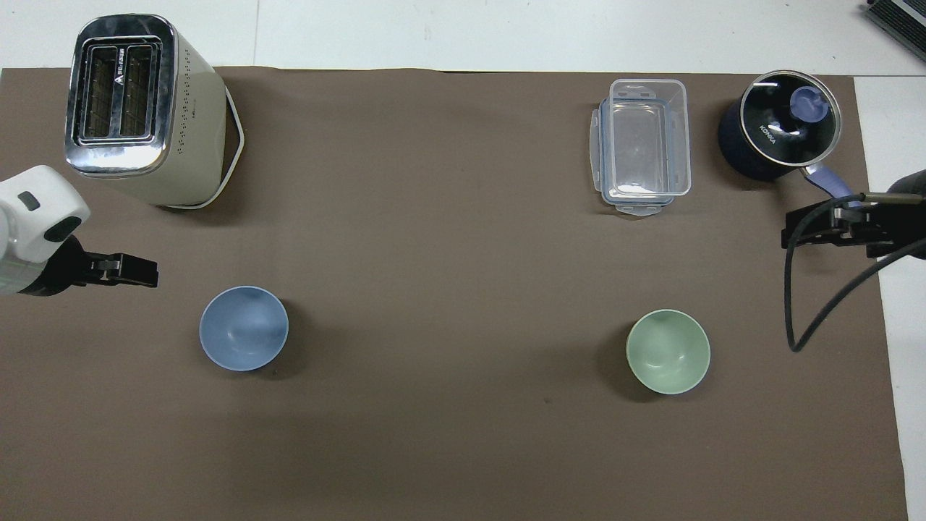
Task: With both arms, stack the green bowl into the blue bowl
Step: 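Lower the left gripper and grasp the rim of the blue bowl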
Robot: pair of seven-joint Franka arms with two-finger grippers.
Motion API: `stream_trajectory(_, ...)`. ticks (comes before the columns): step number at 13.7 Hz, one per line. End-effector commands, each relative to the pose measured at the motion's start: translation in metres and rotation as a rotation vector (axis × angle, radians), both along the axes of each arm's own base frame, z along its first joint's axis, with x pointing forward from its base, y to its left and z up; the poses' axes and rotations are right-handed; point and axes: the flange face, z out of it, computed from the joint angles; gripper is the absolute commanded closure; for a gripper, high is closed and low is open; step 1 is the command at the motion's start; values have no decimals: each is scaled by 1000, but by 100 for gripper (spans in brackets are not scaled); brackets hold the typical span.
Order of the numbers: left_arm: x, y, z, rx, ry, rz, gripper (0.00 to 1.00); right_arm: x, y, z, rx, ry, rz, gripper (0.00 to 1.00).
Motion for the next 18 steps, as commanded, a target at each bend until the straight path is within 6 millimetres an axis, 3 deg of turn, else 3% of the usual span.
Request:
stream_trajectory(1, -17, -15, -28, 6, -29, 6, 0, -4, -2, 1, -3, -14, 9, 0)
stream_trajectory(6, -35, -42, -76, 5, -20, -13, 0, -4, -2, 1, -3, -14, 9, 0)
stream_trajectory(9, -57, -58, -117, 2, -33, -52, 0, -4, -2, 1, -3, -14, 9, 0)
stream_trajectory(12, -82, -59, -151, -4, -54, -62, 0, -5, -2, 1, -3, -13, 9, 0)
stream_trajectory(17, -87, -58, -166, -4, -56, -21, 0, -4, -3, 1, -3, -14, 8, 0)
stream_trajectory(18, -86, -59, -170, -4, -62, -8, 14, -4, -3, 1, -3, -14, 8, 0)
